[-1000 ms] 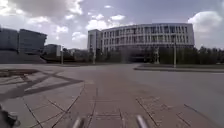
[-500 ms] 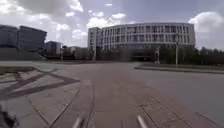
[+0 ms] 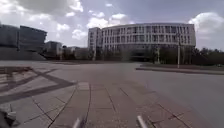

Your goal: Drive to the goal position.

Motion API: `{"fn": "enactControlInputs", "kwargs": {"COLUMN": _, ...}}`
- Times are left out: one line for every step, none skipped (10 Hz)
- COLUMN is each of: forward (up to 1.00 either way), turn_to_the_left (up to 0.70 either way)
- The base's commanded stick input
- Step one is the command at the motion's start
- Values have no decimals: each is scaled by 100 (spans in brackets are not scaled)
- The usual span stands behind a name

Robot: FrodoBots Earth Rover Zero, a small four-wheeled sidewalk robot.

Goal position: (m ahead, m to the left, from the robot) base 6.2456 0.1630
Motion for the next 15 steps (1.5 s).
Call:
{"fn": "enactControlInputs", "kwargs": {"forward": 70, "turn_to_the_left": 0}}
{"fn": "enactControlInputs", "kwargs": {"forward": 70, "turn_to_the_left": 0}}
{"fn": "enactControlInputs", "kwargs": {"forward": 70, "turn_to_the_left": 0}}
{"fn": "enactControlInputs", "kwargs": {"forward": 70, "turn_to_the_left": 0}}
{"fn": "enactControlInputs", "kwargs": {"forward": 70, "turn_to_the_left": 0}}
{"fn": "enactControlInputs", "kwargs": {"forward": 70, "turn_to_the_left": 0}}
{"fn": "enactControlInputs", "kwargs": {"forward": 70, "turn_to_the_left": 0}}
{"fn": "enactControlInputs", "kwargs": {"forward": 70, "turn_to_the_left": 0}}
{"fn": "enactControlInputs", "kwargs": {"forward": 70, "turn_to_the_left": 0}}
{"fn": "enactControlInputs", "kwargs": {"forward": 70, "turn_to_the_left": 0}}
{"fn": "enactControlInputs", "kwargs": {"forward": 70, "turn_to_the_left": 0}}
{"fn": "enactControlInputs", "kwargs": {"forward": 70, "turn_to_the_left": 0}}
{"fn": "enactControlInputs", "kwargs": {"forward": 70, "turn_to_the_left": 0}}
{"fn": "enactControlInputs", "kwargs": {"forward": 70, "turn_to_the_left": 0}}
{"fn": "enactControlInputs", "kwargs": {"forward": 70, "turn_to_the_left": 0}}
